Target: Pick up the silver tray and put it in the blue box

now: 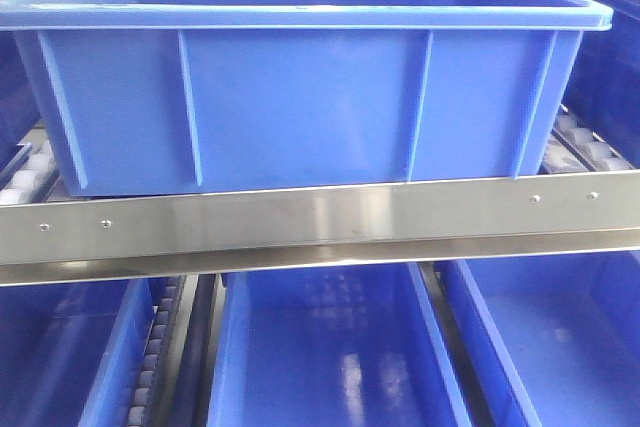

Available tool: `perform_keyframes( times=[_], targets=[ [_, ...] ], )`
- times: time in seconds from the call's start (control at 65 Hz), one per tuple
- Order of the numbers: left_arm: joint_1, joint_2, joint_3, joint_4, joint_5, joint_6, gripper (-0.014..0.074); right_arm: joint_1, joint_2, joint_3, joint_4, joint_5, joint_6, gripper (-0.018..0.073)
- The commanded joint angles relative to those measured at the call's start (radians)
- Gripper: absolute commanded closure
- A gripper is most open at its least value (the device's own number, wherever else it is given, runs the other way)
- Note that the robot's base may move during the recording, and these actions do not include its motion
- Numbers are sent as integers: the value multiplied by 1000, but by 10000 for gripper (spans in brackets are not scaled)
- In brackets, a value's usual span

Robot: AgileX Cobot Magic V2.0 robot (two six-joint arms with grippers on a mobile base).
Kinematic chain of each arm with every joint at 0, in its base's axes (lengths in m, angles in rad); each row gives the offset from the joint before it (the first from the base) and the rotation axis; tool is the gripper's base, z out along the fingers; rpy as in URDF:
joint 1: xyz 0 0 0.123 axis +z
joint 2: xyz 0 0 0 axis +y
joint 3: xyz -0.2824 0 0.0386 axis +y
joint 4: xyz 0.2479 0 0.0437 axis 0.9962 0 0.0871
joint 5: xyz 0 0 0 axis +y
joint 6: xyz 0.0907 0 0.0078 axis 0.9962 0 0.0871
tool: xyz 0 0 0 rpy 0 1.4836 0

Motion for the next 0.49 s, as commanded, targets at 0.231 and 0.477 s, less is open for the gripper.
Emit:
perform_keyframes(
  times=[0.231, 0.477],
  targets=[
    [1, 7, -28, -1, -85, 1, 602, -22, -106, 60, 94, -68, -139, 508],
    [1, 9, -28, -1, -85, 1, 602, -22, -106, 60, 94, -69, -139, 508]
  ],
)
